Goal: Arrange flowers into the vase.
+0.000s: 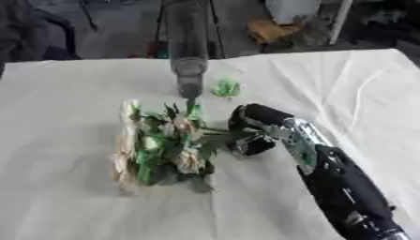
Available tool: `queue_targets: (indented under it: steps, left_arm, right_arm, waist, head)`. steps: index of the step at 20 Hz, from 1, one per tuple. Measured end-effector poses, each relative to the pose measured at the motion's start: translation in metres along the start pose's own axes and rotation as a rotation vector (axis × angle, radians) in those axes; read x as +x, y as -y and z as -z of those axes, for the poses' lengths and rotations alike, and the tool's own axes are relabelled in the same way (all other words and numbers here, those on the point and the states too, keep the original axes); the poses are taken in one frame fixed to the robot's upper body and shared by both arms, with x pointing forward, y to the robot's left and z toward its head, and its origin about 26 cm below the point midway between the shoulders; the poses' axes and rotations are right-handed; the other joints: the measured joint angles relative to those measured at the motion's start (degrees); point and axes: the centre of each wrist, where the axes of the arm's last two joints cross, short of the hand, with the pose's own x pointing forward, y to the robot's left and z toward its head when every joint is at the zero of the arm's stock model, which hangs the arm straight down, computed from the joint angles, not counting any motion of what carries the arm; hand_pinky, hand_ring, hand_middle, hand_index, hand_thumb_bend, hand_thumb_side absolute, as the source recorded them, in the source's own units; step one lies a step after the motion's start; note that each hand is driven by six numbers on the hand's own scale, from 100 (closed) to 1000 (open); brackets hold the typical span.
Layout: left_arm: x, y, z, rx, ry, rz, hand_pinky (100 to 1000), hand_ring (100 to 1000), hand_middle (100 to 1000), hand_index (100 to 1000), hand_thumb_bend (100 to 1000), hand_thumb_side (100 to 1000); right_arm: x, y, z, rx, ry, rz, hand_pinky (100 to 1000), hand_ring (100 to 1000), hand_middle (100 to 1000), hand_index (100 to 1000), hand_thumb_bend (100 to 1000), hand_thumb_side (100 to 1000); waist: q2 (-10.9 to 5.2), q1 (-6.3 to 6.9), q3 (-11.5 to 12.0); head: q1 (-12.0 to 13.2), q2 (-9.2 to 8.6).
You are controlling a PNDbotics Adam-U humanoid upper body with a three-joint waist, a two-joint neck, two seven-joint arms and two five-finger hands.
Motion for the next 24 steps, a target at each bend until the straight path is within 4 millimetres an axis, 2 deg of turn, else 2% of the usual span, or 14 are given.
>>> queue_targets:
  steps: [5, 8, 10, 14, 18, 24]
  left_arm:
    - [0.000, 0.000, 0.000, 0.000, 0.000, -0.001, 588, 438, 472, 385, 745, 326]
    - [0.000, 0.000, 0.000, 0.000, -0.001, -0.002, 588, 438, 472, 385, 745, 327]
    - [0.000, 0.000, 0.000, 0.000, -0.001, -0.002, 588, 438, 472, 385, 745, 326]
    - [0.000, 0.000, 0.000, -0.001, -0.001, -0.003, 588, 438, 472, 386, 745, 327]
    - [0.000, 0.000, 0.000, -0.001, -0.001, -0.003, 588, 438, 472, 386, 743, 326]
    - [0.000, 0.000, 0.000, -0.001, -0.002, -0.003, 590, 438, 472, 386, 742, 328]
  right_arm:
    - [0.001, -0.005, -0.001, -0.061, -0.022, 0.001, 110, 387, 266, 338, 291, 244]
    - [0.001, -0.005, -0.001, -0.102, -0.038, -0.008, 100, 344, 225, 303, 290, 310]
    - [0.001, -0.007, -0.001, -0.131, -0.052, -0.006, 100, 290, 176, 263, 209, 337]
    - [0.001, -0.010, -0.001, -0.202, -0.090, 0.006, 100, 205, 100, 260, 116, 399]
    - [-0.001, -0.012, -0.002, -0.269, -0.132, 0.013, 100, 155, 100, 254, 100, 461]
    - [-0.005, -0.018, -0.005, -0.346, -0.187, 0.021, 100, 123, 100, 237, 100, 484]
  waist:
    - [0.26, 0.18, 0.05]
    - [0.31, 0.20, 0.09]
    - [0.31, 0.20, 0.11]
    - [0.31, 0.22, 0.12]
    - [0.31, 0.23, 0.12]
    - [0.31, 0.27, 0.05]
  head:
    - [-0.01, 0.00]
    - [-0.01, 0.00]
    - [-0.02, -0.01]
    - [-0.05, -0.02]
    - [-0.07, -0.13]
    - [-0.09, -0.37]
